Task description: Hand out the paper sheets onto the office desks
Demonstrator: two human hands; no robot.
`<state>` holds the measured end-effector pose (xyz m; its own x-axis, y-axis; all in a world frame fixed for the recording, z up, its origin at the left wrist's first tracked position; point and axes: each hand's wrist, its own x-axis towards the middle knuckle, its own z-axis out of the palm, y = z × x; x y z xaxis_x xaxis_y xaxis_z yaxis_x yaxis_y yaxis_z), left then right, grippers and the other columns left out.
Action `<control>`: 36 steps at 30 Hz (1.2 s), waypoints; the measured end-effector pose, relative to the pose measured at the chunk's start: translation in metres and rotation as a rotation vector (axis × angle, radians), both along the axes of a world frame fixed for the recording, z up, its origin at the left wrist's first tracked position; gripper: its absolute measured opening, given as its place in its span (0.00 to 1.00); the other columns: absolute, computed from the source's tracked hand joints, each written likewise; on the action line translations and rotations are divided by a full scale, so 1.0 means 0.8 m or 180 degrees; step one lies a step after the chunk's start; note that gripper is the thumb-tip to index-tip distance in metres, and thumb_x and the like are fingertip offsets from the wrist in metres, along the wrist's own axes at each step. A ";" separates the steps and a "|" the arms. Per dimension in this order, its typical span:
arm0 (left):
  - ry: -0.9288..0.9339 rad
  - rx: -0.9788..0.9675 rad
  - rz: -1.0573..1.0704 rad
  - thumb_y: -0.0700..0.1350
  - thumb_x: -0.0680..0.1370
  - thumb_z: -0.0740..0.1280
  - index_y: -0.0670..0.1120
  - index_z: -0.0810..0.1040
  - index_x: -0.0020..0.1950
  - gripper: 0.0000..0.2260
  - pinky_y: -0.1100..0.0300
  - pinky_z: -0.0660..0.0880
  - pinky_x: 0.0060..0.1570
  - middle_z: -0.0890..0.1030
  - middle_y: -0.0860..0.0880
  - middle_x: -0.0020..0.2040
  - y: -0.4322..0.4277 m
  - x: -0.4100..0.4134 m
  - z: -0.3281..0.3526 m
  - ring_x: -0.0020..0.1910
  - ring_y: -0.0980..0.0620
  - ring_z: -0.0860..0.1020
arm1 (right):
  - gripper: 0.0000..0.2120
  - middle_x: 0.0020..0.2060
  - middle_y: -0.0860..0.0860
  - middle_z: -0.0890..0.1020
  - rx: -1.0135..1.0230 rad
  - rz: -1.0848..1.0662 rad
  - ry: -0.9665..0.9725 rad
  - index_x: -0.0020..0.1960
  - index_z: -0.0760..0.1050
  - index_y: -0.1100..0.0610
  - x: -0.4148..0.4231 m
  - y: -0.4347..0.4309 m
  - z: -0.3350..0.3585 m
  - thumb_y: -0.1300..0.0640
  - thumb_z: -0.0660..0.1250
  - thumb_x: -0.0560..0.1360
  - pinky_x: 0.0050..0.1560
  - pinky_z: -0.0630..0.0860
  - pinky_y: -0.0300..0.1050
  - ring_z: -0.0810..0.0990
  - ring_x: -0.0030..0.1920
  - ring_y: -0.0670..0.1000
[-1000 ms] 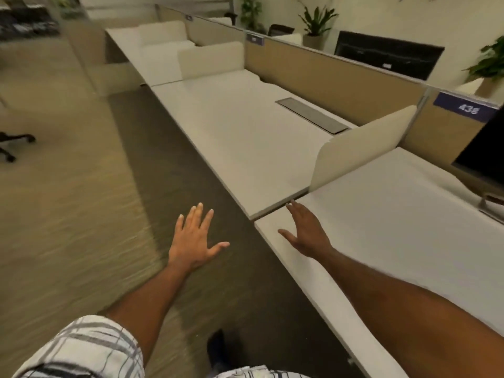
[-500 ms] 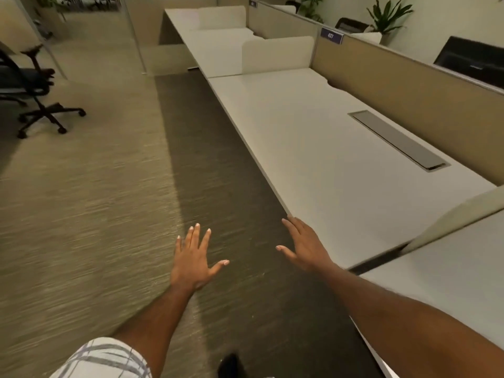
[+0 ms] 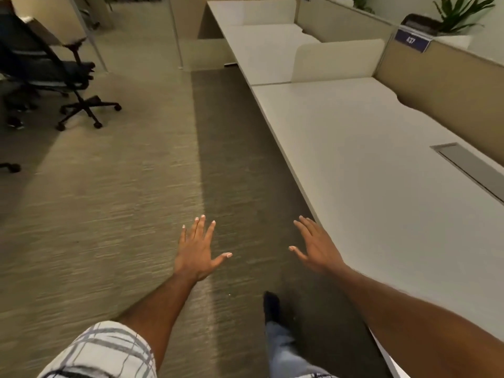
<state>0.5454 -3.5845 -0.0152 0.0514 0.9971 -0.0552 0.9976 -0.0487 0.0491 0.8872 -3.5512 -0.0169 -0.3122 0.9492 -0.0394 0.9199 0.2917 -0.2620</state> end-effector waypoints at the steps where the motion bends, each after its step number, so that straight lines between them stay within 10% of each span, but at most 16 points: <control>1: 0.0036 -0.0022 0.0016 0.78 0.70 0.47 0.48 0.50 0.80 0.47 0.42 0.43 0.76 0.48 0.43 0.80 0.027 -0.003 -0.002 0.79 0.45 0.45 | 0.36 0.79 0.50 0.54 0.0014 0.0045 -0.0001 0.79 0.52 0.50 -0.006 0.034 -0.002 0.35 0.57 0.78 0.77 0.50 0.49 0.51 0.79 0.52; 36: -0.0019 0.0181 0.0446 0.79 0.66 0.36 0.48 0.54 0.79 0.51 0.42 0.45 0.76 0.50 0.43 0.80 1.154 -0.343 0.052 0.79 0.46 0.47 | 0.36 0.78 0.52 0.57 -0.0001 0.0287 0.0001 0.78 0.55 0.52 -0.357 1.205 0.027 0.36 0.60 0.77 0.77 0.54 0.52 0.53 0.78 0.53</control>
